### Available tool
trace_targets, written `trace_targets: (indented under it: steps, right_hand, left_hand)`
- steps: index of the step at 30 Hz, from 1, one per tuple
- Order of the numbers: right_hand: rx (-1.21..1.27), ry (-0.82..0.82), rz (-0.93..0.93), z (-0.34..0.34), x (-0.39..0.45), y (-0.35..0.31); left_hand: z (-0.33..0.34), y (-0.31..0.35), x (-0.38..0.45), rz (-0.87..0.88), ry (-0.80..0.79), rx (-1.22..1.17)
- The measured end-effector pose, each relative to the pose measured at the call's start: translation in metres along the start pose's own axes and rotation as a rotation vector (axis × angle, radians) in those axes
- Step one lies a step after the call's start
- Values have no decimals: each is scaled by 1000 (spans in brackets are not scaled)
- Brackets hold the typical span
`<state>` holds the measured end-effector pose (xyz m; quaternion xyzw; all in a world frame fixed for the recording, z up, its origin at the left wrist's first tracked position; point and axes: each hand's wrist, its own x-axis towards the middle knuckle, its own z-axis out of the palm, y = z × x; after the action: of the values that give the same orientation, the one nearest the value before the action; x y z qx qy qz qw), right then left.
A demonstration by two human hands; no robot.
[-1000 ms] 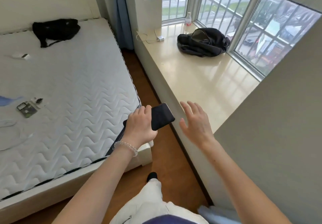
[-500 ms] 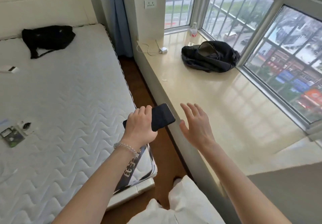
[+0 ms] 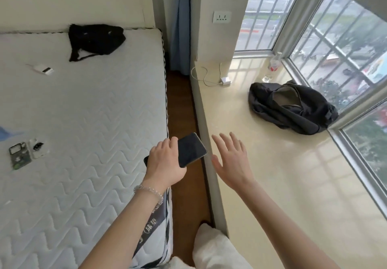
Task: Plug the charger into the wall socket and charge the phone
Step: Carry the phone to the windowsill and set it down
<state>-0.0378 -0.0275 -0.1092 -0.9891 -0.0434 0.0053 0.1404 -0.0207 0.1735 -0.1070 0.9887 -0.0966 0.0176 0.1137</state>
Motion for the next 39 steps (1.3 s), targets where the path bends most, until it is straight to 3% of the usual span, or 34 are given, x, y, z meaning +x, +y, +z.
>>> trace_targets:
  steps: [10,16,31,39]
  right_hand:
    - [-39,-22,-107,0,89,61]
    - [-2,-20,-79,7,137,69]
    - [-60,-27,70,0,320,21]
    - [-72,-66,121,-3,379,23]
  left_hand:
    - [13,24,80,-74,-36,17]
    - [18,9,134,-59,-51,44]
    - [15,-89,336,74,-9,28]
    - [32,-103,405,122,-60,-20]
